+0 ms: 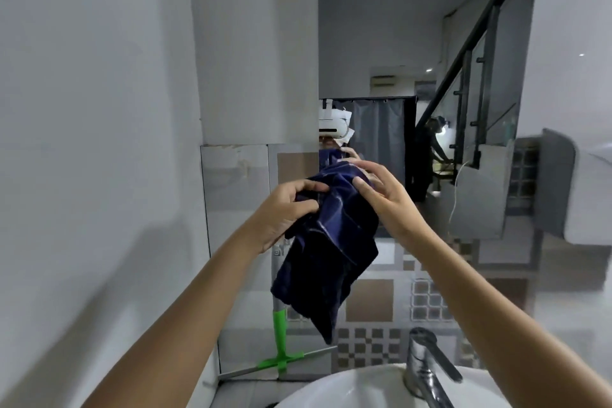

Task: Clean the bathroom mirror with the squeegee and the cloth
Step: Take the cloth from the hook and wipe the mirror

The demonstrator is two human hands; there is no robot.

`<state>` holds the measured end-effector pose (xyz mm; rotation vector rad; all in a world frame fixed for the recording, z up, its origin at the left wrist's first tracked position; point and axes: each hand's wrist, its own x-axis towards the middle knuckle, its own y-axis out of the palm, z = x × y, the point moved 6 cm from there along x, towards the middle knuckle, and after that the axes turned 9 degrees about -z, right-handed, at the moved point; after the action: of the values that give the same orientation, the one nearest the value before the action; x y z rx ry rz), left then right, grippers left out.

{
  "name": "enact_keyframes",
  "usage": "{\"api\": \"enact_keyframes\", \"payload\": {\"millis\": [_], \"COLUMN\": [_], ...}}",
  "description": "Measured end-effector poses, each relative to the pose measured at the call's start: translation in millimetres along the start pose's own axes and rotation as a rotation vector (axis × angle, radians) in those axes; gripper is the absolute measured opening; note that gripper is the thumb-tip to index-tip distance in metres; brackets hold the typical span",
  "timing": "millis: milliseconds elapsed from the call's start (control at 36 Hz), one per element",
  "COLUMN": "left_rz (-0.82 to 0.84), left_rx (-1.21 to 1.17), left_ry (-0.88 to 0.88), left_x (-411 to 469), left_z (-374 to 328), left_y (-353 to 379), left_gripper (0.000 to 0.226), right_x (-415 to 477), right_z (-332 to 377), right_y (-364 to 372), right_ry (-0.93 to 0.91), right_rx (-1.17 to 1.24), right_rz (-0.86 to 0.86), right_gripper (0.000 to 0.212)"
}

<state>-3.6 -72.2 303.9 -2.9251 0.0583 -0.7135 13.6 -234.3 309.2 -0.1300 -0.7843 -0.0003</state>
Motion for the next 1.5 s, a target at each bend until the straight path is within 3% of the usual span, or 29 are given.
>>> {"api": "enact_keyframes", "payload": {"millis": [56, 167, 278, 444, 583, 806, 972, 1167, 1333, 1500], "left_rz": [-0.023, -0.030, 0.081, 0.205, 0.238, 0.477, 0.441, 0.287, 0.327, 0.443], "left_rx": [-0.009, -0.043, -0.017, 0.173, 0.266, 0.481, 0.357, 0.107, 0.177, 0.257], "left_ry": [0.015, -0.016, -0.035, -0.001, 0.040, -0.021, -0.008, 0.028, 0.018, -0.101], "left_x": [1, 6, 10, 14, 20, 24, 35, 31, 19, 2], "left_z": [3, 9, 12, 1, -12, -21, -19, -8, -9, -4], "left_y": [5, 14, 25, 39, 55, 105, 131, 145, 140, 139], "left_gripper": [0.029, 0.027, 0.029, 0.027, 0.028, 0.022, 0.018, 0.019, 0.021, 0.025], "right_x": [-12, -24, -19, -6, 6, 30, 38, 30, 24, 16], "right_z": [-7, -18, -23, -30, -31, -13, -4, -7, -15, -12], "right_y": [-2, -7, -30, -71, -108, -137, -141, -146, -159, -154], "right_ry": [0.058, 0.102, 0.076, 0.166, 0.139, -0.001, -0.060, 0.014, 0.074, 0.102], "right_rx": [0.111, 0.159, 0.105, 0.169, 0.093, -0.141, -0.229, -0.173, -0.261, -0.348], "right_rz": [0.055, 0.109, 0.059, 0.156, 0.134, 0.240, 0.315, 0.335, 0.294, 0.342], "right_gripper": [0.027, 0.047, 0.048, 0.042, 0.042, 0.035, 0.035, 0.039, 0.029, 0.019]}}
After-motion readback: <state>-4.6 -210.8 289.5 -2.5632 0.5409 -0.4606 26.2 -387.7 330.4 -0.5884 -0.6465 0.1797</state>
